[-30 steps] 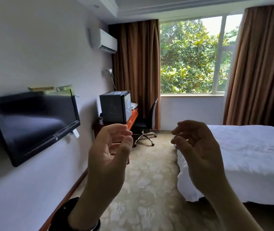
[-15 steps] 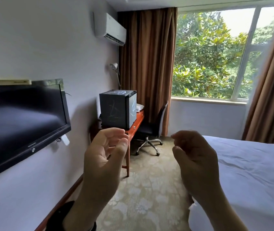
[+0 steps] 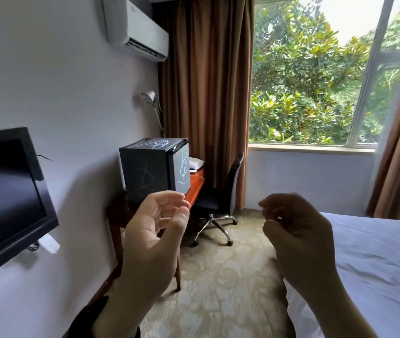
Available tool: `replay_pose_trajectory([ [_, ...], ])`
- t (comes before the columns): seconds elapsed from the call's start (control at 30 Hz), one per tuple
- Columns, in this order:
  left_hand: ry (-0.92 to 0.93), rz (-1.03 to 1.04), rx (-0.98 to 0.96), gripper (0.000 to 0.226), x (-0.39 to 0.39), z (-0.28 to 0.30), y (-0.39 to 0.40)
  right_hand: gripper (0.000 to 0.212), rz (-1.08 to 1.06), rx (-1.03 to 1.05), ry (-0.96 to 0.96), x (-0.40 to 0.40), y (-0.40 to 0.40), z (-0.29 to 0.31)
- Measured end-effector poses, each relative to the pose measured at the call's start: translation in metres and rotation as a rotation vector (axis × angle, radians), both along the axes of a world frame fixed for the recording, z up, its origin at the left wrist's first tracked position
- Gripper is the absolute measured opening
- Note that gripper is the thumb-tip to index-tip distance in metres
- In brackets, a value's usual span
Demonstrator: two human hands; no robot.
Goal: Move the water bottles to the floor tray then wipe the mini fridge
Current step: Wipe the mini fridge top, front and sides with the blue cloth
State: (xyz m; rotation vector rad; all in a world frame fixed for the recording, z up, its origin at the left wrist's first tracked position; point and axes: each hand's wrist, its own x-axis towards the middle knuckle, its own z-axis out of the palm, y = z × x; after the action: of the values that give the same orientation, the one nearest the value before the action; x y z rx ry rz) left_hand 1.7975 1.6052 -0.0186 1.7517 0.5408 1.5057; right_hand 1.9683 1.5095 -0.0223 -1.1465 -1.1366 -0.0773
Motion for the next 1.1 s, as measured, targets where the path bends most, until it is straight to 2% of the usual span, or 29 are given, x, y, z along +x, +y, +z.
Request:
replay_pose_trajectory([
  [0.17, 0.010, 0.046, 0.004, 0.023, 0.105, -0.011, 0.091, 0.040, 0.033, 0.049, -0.041, 0.109, 0.095, -0.011],
  [0.3, 0.008, 0.086, 0.025, 0.020, 0.181, 0.003, 0.162, 0.050, 0.142, 0.068, 0.003, 0.191, 0.180, -0.005],
  [0.4, -0.013, 0.120, 0.027, 0.019, 0.224, 0.014, 0.209, 0.047, 0.242, 0.083, 0.045, 0.238, 0.240, 0.007],
  [0.6, -0.010, 0.191, 0.040, 0.020, 0.293, 0.018, 0.315, 0.030, 0.317, 0.040, 0.079, 0.313, 0.349, 0.019],
  [0.8, -0.009, 0.229, 0.032, 0.015, 0.361, -0.019, 0.439, 0.043, 0.333, -0.022, 0.119, 0.381, 0.481, -0.010],
  [1.1, -0.070, 0.307, -0.006, 0.017, 0.454, -0.022, 0.636, 0.038, 0.357, -0.103, 0.062, 0.473, 0.685, -0.001],
])
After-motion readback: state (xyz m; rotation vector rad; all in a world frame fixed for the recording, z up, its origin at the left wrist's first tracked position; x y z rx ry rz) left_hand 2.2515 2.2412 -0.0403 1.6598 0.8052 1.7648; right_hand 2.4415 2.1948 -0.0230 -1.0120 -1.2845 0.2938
